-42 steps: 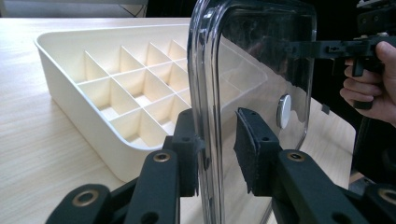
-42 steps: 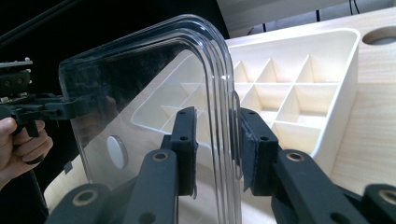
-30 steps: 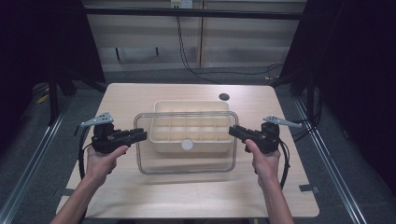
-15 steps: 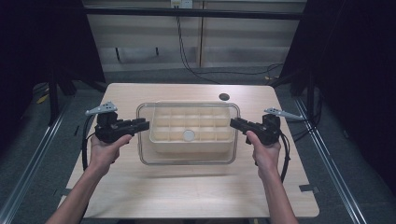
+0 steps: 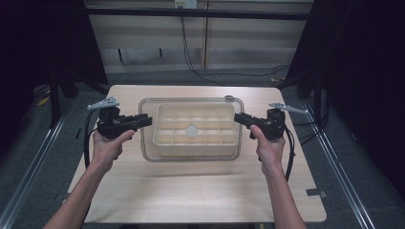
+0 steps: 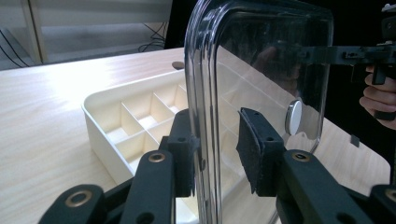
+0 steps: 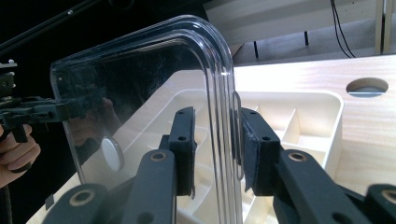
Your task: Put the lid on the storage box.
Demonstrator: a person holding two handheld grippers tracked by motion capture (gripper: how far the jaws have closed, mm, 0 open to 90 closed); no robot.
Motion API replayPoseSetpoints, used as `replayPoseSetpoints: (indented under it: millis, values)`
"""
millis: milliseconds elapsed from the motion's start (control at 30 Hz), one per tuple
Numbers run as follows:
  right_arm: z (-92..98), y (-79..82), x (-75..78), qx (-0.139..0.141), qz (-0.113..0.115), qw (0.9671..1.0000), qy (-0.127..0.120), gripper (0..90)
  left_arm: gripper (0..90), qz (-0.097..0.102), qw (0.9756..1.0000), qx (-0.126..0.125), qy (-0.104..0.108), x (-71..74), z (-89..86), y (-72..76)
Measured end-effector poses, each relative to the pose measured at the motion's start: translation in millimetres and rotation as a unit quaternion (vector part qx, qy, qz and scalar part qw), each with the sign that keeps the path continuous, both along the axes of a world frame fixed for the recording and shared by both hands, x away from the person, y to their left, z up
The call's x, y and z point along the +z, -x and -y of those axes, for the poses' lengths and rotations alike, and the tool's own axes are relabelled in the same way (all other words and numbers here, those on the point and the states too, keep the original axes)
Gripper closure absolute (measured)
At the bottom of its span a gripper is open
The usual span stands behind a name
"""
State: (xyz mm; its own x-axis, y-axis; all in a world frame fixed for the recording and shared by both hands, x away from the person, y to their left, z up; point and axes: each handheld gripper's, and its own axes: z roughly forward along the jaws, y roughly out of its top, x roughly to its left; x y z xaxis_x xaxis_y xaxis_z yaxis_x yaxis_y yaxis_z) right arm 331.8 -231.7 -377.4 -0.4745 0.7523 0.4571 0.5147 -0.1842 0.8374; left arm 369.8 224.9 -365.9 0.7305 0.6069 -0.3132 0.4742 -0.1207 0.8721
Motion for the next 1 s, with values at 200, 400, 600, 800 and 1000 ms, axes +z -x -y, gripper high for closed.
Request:
replayPoseSetpoints:
  millis: [200,400,600,800,1000]
  values:
    - [0.6,-7.6,2.8,0.003,0.003,1.0000,0.002,69.1,67.1,0.002,0.9999,0.009,0.009,1.5,1.7,-5.6]
    - [4.5,-14.2,4.8,-0.002,0.002,1.0000,0.003,69.2,66.8,-0.003,0.9998,0.011,0.014,1.3,6.0,-14.3]
    - [9.5,-18.8,7.9,-0.002,0.000,1.0000,-0.002,69.8,66.8,-0.005,0.9999,0.004,0.016,3.9,10.6,-24.9]
    - [14.5,-30.9,12.5,-0.009,-0.003,1.0000,0.000,69.8,66.4,-0.009,0.9998,0.010,0.012,3.4,16.9,-37.3]
    - [14.9,-40.9,8.0,-0.008,-0.009,0.9999,-0.004,69.8,66.3,-0.012,0.9998,0.011,0.005,3.6,16.7,-44.9]
